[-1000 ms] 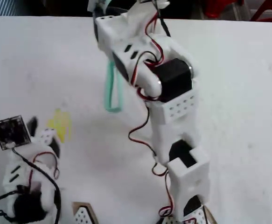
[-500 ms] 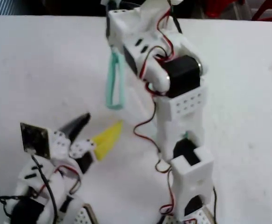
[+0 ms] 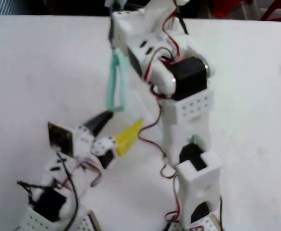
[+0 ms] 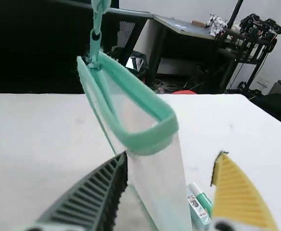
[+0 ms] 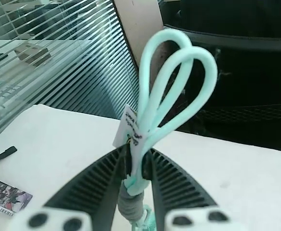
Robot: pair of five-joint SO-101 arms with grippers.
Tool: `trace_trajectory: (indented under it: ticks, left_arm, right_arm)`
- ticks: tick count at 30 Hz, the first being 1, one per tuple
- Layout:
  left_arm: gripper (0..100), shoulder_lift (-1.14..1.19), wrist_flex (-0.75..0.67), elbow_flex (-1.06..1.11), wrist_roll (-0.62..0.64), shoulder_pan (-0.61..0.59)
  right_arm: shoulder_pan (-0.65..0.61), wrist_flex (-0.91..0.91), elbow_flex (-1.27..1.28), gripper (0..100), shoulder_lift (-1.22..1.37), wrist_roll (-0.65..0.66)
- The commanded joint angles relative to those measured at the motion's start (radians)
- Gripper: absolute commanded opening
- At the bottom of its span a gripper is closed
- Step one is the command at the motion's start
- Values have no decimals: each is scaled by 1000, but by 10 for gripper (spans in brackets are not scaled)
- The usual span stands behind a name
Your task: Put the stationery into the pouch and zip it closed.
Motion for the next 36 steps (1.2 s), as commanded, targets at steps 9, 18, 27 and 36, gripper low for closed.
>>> trace_trajectory:
  ticks: [9, 18, 27, 36]
  left_arm:
    - [195, -4, -198, 91, -44, 5]
    - [51, -4, -221, 54, -218, 16]
    - [53, 67, -137, -201, -222, 13]
    - [49, 714, 133, -749, -169, 7]
  right_arm:
    - [-42, 117, -23, 17, -203, 3]
    - [-56, 160, -14, 17, -231, 11]
    - [21, 168, -14, 18, -231, 11]
    - [128, 206, -14, 18, -229, 11]
